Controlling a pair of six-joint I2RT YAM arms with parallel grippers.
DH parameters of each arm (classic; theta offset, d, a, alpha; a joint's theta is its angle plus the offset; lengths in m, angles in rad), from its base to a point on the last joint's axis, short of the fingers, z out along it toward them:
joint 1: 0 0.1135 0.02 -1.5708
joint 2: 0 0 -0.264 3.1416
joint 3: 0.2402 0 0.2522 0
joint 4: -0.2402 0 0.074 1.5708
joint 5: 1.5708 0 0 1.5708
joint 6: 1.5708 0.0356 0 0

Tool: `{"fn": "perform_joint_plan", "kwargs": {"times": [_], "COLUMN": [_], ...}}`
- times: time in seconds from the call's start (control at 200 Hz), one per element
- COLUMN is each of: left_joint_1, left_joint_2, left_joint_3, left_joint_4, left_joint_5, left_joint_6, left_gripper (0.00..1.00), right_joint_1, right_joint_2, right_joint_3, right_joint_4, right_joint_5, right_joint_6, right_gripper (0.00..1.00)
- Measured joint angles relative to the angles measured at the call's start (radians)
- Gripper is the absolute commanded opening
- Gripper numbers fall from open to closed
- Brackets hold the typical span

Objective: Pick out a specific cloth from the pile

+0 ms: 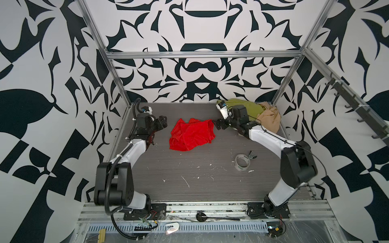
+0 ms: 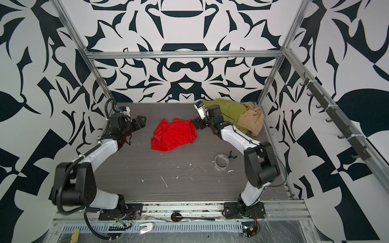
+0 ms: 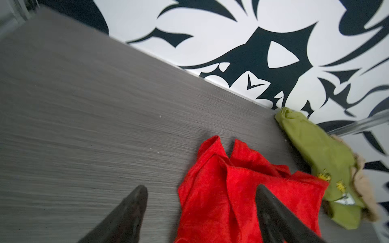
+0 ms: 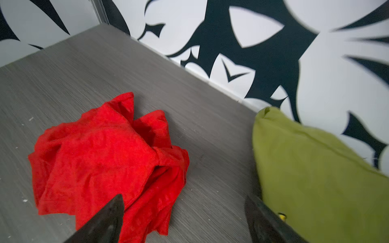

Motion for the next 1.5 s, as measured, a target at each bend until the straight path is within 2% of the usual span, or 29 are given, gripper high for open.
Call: {"fn": "perform_joint_plan", "kwargs": {"times": [0.12,0.245,0.325,0.44,0.61,0.755,0.81,0.895,0.95,0.975,1.005,1.105,1.305,1.5], "left_joint_1": [0.001,0.003,0.003,0.003,0.003,0.003,0.003,0.003,0.003,0.003,0.003,0.004,0.005,0.005], "left_joint_2": [-0.148,-0.250,-0.259,-0.208,-0.119,-0.056,-0.035,0.012,0.057,0.076,0.103,0.154,0.157,0.161], "left_joint_3": [-0.102,-0.227,-0.323,-0.436,-0.467,-0.468,-0.468,-0.468,-0.468,-0.468,-0.468,-0.473,-0.481,-0.481], "left_joint_4": [-0.026,-0.010,0.040,0.095,0.201,0.349,0.398,0.481,0.529,0.549,0.574,0.618,0.686,0.710], "left_joint_5": [-0.097,-0.251,-0.348,-0.423,-0.377,-0.303,-0.278,-0.250,-0.233,-0.230,-0.227,-0.219,-0.213,-0.213], "left_joint_6": [0.063,0.133,0.187,0.253,0.324,0.360,0.369,0.378,0.383,0.384,0.386,0.386,0.387,0.387], "left_gripper": [0.99,0.99,0.99,0.99,0.98,0.98,0.98,0.96,0.95,0.95,0.96,1.00,0.99,0.99], "right_joint_1": [-0.048,-0.176,-0.240,-0.248,-0.244,-0.245,-0.245,-0.245,-0.245,-0.245,-0.245,-0.260,-0.276,-0.276], "right_joint_2": [-0.176,-0.304,-0.322,-0.274,-0.295,-0.338,-0.287,-0.117,-0.024,0.003,0.015,-0.010,-0.037,-0.036], "right_joint_3": [-0.127,-0.378,-0.558,-0.749,-0.809,-0.894,-0.948,-1.012,-1.030,-1.035,-1.038,-1.025,-0.858,-0.843], "right_joint_4": [0.009,0.153,0.277,0.415,0.481,0.694,0.822,1.012,1.090,1.104,1.106,1.103,0.972,0.900], "right_joint_5": [0.022,0.106,0.192,0.291,0.382,0.422,0.433,0.445,0.454,0.456,0.458,0.457,0.469,0.470], "right_joint_6": [0.001,0.032,0.050,0.074,0.100,0.129,0.135,0.147,0.149,0.150,0.153,0.169,0.193,0.197], "right_gripper": [0.91,0.91,0.93,0.95,0.95,0.91,0.91,0.92,0.92,0.96,0.99,1.00,1.00,0.99]}}
